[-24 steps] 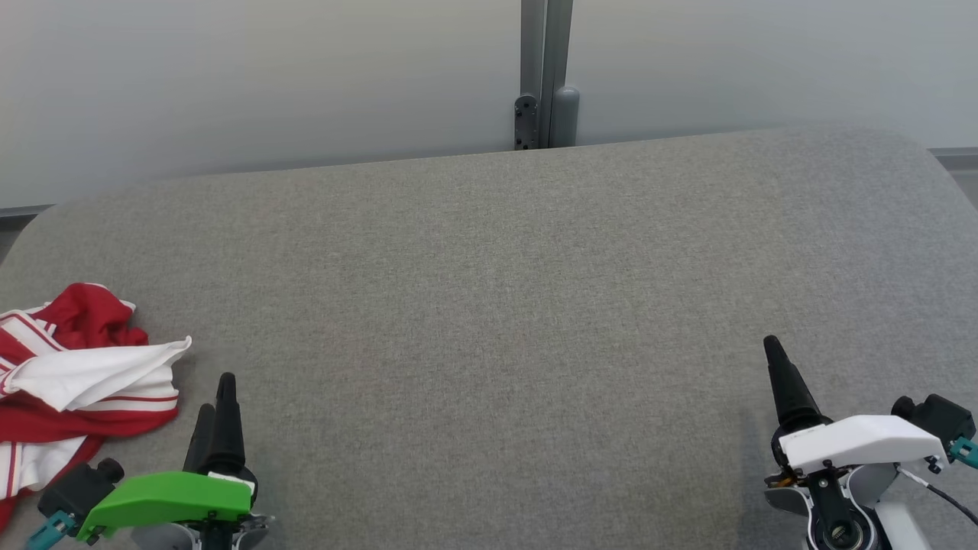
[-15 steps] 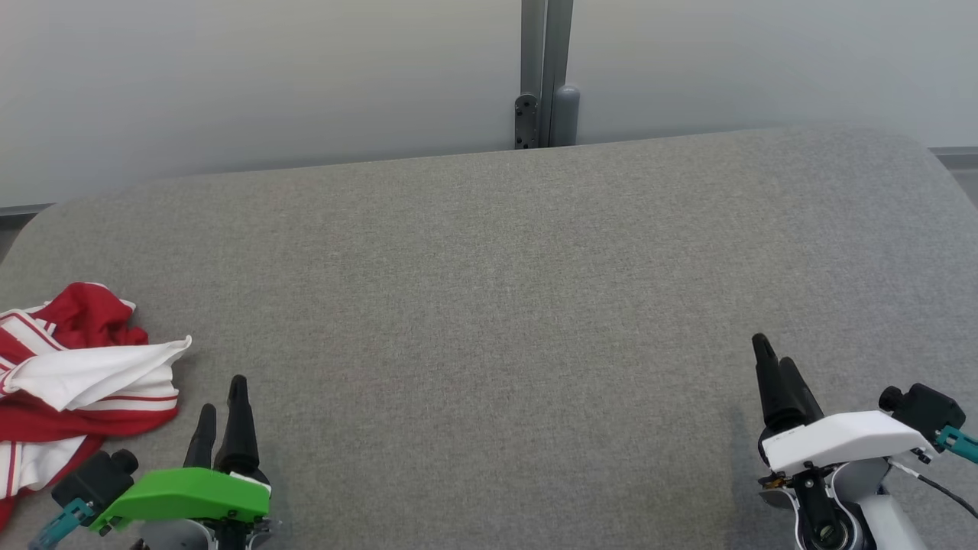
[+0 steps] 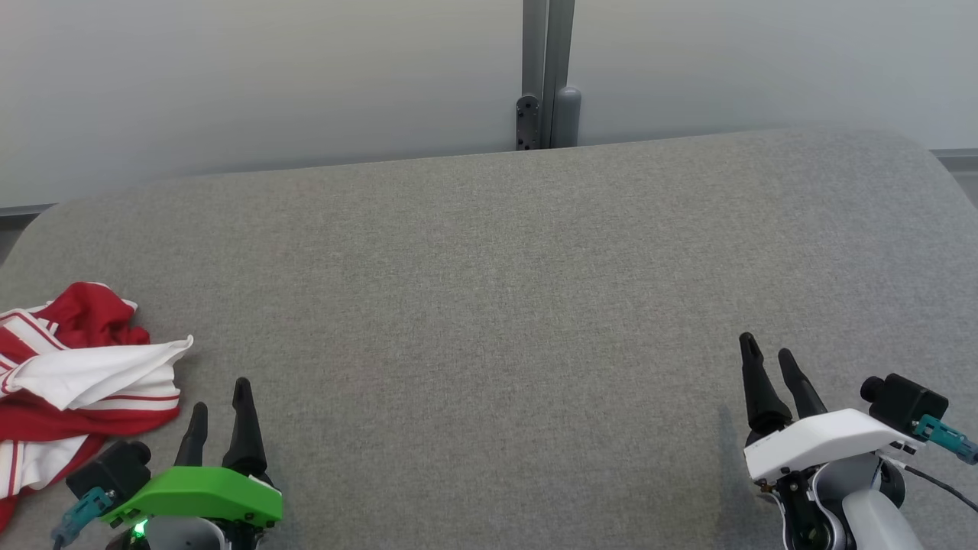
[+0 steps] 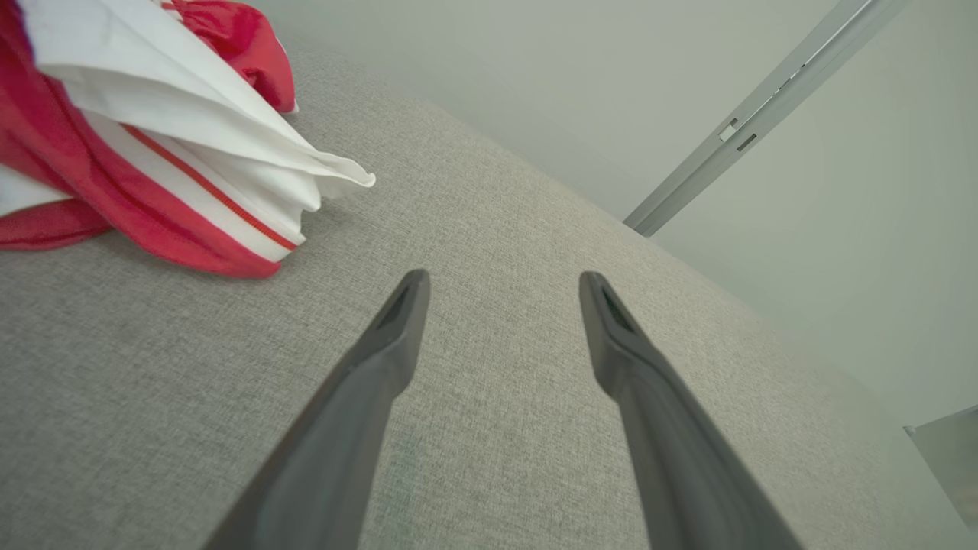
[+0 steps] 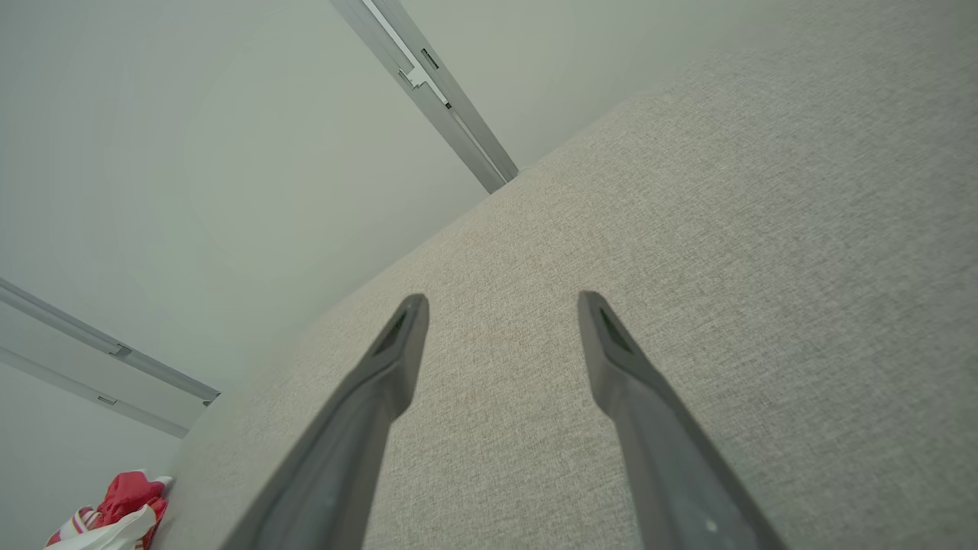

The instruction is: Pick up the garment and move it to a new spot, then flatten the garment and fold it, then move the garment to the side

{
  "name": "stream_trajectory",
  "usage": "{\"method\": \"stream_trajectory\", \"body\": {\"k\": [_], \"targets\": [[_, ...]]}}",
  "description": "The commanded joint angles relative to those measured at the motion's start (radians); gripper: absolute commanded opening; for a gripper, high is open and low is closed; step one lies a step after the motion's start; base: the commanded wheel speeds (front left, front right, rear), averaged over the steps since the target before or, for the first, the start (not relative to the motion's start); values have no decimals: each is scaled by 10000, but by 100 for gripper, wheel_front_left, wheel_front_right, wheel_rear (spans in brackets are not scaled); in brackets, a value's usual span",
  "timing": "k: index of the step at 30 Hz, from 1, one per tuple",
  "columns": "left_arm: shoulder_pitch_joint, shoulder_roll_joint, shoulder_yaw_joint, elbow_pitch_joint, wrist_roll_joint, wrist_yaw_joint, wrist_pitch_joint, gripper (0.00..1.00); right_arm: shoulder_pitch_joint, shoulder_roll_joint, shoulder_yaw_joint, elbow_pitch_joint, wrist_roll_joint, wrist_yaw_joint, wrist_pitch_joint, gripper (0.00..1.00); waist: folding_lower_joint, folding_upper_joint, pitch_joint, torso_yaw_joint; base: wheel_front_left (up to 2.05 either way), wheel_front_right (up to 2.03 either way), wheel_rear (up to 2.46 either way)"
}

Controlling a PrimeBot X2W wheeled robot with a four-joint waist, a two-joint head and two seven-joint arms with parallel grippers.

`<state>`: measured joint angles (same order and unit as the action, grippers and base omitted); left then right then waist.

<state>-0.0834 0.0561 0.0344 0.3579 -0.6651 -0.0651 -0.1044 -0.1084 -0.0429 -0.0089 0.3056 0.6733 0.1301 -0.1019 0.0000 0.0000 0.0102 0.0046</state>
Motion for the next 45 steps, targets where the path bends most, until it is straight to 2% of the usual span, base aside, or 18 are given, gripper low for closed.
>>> {"method": "stream_trajectory", "body": {"k": [1,12,38,45], "targets": [[-233,116,-12,-102,359,92,-104,100,-270,-42,-15,-63,-359,5,-127,100,0,0,-4,4,0,0,0],[-227,220,-218,-327,1738,427,-437,100,-397,-47,46,-137,-1883,6,-466,100,0,0,-27,23,0,0,0],[-227,386,-497,-472,4211,941,-1038,100,-593,-77,15,149,-4358,7,-1075,100,0,0,-41,-15,0,0,0],[-112,295,-326,-406,4572,871,-1193,100,-609,-84,-103,459,-4827,8,-1229,100,0,0,-68,-34,0,0,0]]}}
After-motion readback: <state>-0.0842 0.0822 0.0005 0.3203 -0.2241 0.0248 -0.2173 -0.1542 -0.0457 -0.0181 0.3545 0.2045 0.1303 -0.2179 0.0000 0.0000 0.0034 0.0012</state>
